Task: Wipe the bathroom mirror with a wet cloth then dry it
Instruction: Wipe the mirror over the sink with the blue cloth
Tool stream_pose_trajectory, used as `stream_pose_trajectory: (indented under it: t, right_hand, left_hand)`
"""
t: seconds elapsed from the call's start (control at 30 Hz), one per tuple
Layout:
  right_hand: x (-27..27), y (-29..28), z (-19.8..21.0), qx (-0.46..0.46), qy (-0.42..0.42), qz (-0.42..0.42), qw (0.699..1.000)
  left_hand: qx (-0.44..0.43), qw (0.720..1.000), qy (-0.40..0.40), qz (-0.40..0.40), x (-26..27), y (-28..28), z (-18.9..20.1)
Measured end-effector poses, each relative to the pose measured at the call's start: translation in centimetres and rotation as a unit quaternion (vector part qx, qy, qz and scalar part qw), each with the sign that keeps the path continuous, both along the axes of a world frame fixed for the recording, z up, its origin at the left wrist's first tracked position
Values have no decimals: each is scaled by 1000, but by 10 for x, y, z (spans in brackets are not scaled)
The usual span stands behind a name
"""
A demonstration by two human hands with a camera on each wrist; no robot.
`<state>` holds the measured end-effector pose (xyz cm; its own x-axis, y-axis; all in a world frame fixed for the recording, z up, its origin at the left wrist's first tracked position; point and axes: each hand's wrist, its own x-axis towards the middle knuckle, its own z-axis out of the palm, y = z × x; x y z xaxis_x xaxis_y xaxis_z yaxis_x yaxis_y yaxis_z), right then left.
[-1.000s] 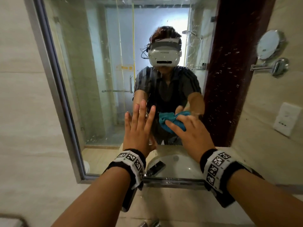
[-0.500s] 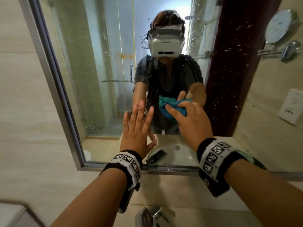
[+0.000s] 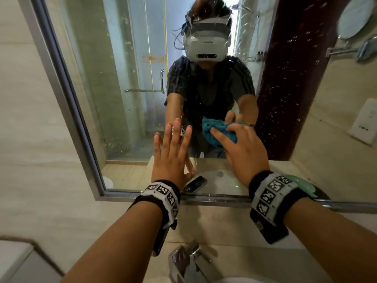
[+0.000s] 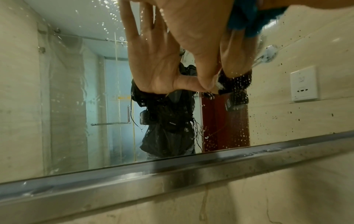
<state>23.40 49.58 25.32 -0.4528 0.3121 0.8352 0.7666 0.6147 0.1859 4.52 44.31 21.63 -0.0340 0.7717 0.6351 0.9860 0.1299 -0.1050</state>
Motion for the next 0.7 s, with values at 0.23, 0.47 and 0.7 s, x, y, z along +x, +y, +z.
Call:
stream_pose_trajectory:
  t: [0.23,0.47,0.7]
  right_hand:
    - [-28,1,-39,-4,-55,38,998]
    - [5,-2,-96,-8,-173,70,982]
    - [-10,-11,-58,-50,-4,25,998]
  left_hand:
    - [4,1000,4,-12,-7,-1,-18]
    - [-5,1000,-2,-7,-10,-1,-32]
    - [-51,998,-33,4,-1,-4,-37]
